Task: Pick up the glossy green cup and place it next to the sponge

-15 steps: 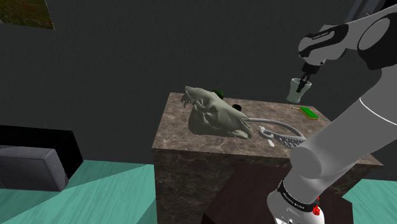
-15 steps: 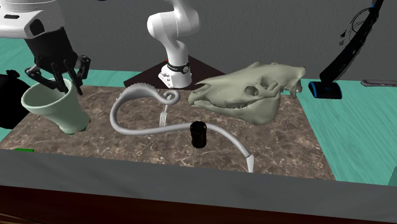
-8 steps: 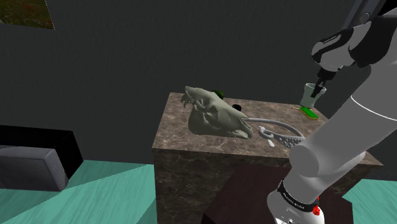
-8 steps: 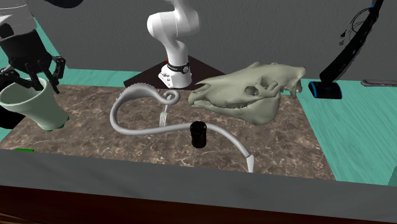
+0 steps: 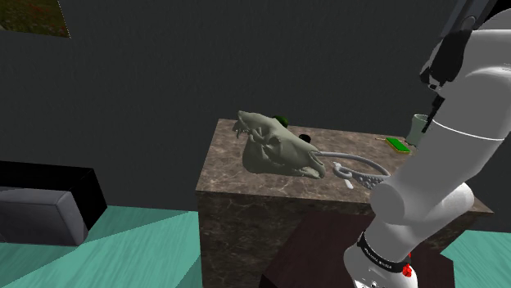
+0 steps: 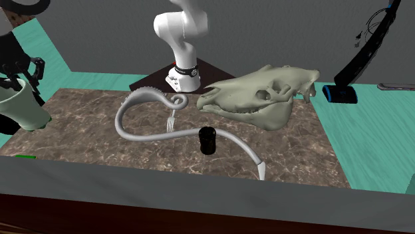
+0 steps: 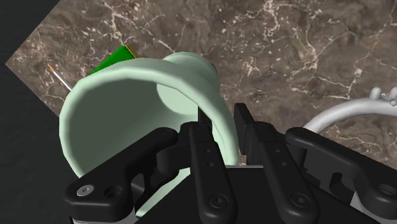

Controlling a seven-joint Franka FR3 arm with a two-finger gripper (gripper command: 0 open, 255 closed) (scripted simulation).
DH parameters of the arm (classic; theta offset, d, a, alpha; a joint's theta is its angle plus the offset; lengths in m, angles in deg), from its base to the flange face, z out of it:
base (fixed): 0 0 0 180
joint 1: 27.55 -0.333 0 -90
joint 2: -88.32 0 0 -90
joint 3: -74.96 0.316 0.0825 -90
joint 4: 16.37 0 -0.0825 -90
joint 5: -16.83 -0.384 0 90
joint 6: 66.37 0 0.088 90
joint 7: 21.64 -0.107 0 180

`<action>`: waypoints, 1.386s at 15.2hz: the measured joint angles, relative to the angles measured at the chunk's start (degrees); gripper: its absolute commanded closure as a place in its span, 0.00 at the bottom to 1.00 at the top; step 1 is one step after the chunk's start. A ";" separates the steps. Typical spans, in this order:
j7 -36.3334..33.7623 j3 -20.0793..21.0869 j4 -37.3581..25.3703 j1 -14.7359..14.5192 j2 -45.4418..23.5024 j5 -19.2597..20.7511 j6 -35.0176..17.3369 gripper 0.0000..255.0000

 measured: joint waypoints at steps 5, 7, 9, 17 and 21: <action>13.04 0.22 -7.16 9.69 -11.26 -11.59 1.46 1.00; 14.98 0.78 -8.12 11.59 -13.03 -13.41 1.46 1.00; 15.92 1.25 -7.76 12.34 -13.99 -14.46 0.54 1.00; 18.12 3.02 -4.75 13.61 -16.65 -17.59 -4.09 1.00; 19.30 4.01 -3.40 14.32 -17.99 -19.22 -6.30 1.00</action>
